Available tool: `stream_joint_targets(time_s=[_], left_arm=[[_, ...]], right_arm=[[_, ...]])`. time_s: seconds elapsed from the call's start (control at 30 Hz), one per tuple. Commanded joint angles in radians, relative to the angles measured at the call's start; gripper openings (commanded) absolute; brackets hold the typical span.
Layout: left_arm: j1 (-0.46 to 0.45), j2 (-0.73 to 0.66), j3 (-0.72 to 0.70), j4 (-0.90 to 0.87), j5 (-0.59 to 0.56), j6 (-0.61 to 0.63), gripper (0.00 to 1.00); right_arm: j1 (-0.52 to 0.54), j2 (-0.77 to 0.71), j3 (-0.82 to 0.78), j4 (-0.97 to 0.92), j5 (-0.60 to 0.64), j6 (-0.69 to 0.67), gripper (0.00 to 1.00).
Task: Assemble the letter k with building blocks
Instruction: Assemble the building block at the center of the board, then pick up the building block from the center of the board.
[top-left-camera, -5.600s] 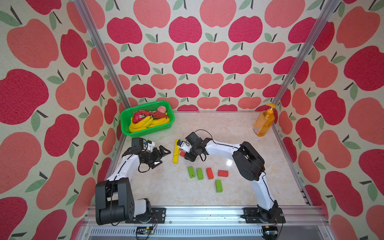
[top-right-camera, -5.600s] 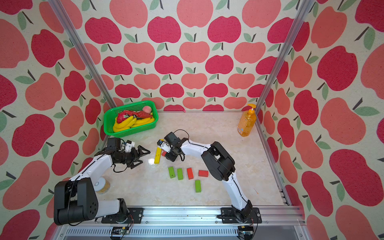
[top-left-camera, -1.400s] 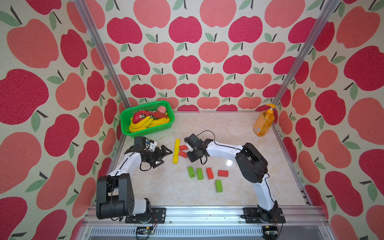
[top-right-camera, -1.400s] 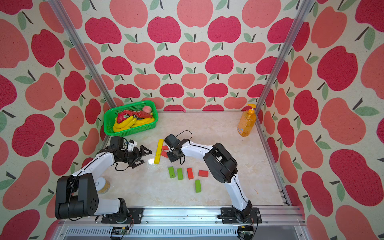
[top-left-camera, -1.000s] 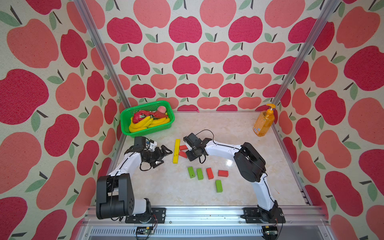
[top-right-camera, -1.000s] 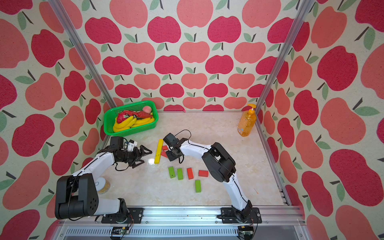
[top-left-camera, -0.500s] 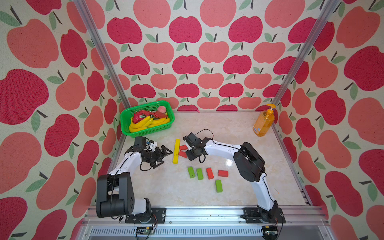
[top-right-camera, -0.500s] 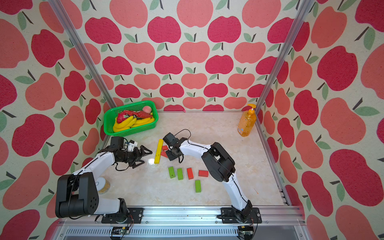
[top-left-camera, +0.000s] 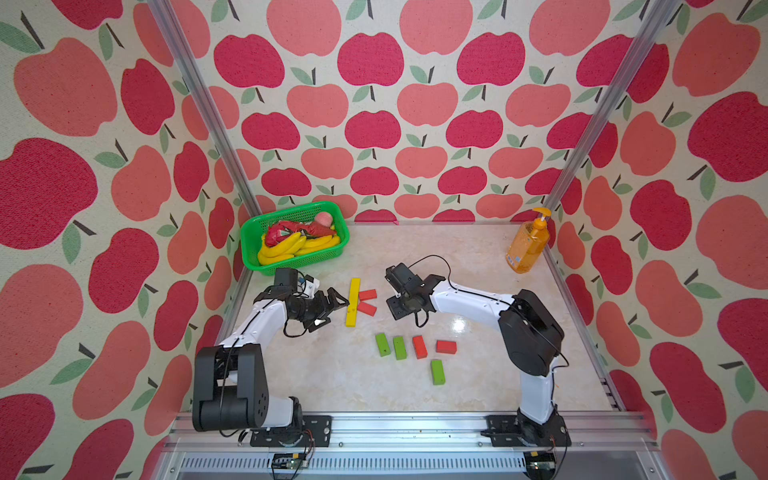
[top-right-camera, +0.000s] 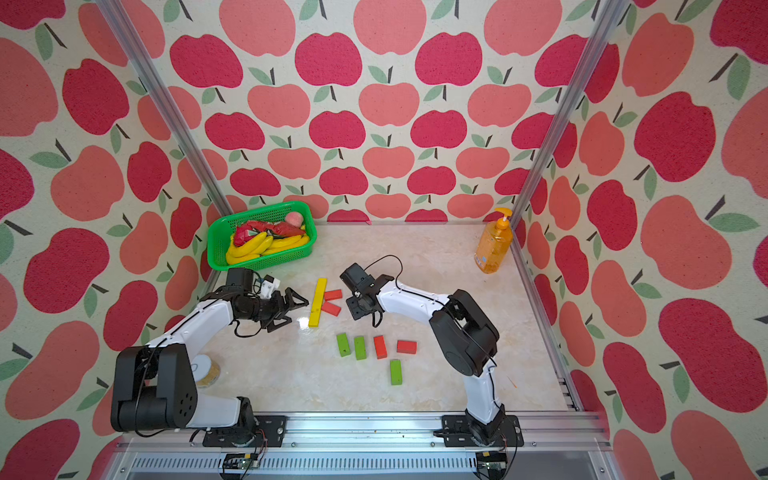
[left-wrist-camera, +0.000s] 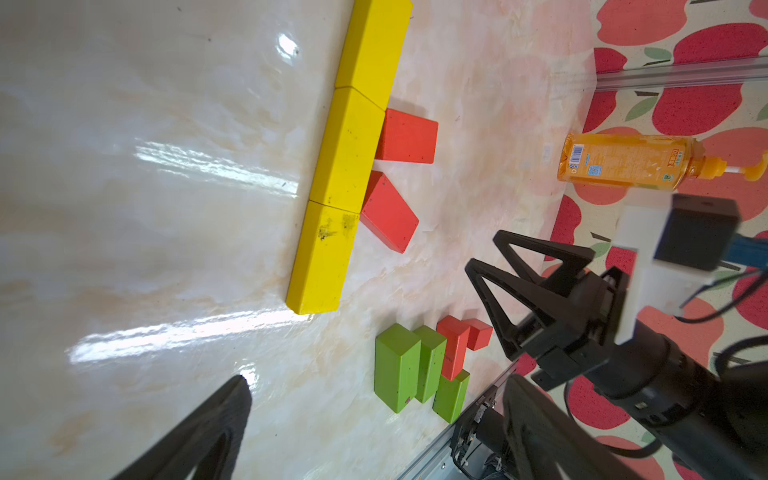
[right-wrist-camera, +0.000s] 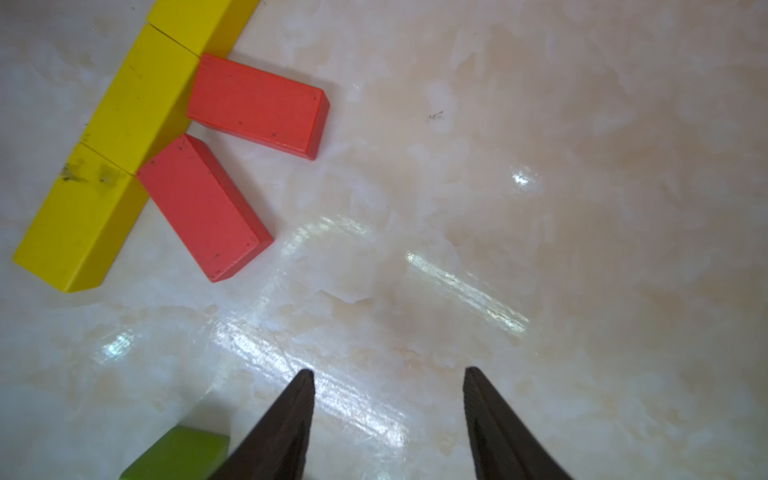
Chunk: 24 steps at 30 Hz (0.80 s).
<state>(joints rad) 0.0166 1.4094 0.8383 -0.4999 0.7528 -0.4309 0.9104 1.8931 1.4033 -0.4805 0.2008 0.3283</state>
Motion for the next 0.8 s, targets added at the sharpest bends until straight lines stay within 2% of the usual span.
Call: stream_joint_targets(time_s=[0.0, 0.03, 0.07, 0.23, 0.3, 0.4, 0.53, 0.77], left_arm=[[-0.072, -0.019, 0.093, -0.066, -0.096, 0.024, 0.98], [-0.104, -0.03, 0.119, -0.092, -0.135, 0.025, 0.98], [-0.138, -0.038, 0.141, -0.114, -0.167, 0.026, 0.98], [-0.32, -0.069, 0.202, -0.205, -0.363, -0.018, 0.98], [-0.364, -0.066, 0.193, -0.215, -0.379, -0.061, 1.0], [-0.444, -0.049, 0.179, -0.231, -0.414, -0.127, 0.95], [-0.556, 0.03, 0.189, -0.27, -0.487, -0.204, 0.91], [-0.709, 0.218, 0.272, -0.344, -0.589, -0.321, 0.8]], right_arm=[[-0.002, -0.119, -0.024, -0.004, -0.003, 0.026, 0.88], [-0.002, -0.145, -0.035, -0.011, -0.009, 0.033, 0.98], [-0.002, -0.167, -0.048, -0.013, -0.013, 0.041, 0.99], [-0.023, -0.263, -0.2, 0.012, -0.006, 0.132, 0.99], [-0.04, -0.306, -0.286, 0.036, -0.024, 0.186, 0.99], [-0.069, -0.407, -0.437, 0.113, -0.069, 0.259, 0.99], [-0.09, -0.52, -0.578, 0.171, -0.107, 0.299, 0.99], [-0.105, -0.588, -0.62, 0.133, -0.109, 0.267, 0.99]])
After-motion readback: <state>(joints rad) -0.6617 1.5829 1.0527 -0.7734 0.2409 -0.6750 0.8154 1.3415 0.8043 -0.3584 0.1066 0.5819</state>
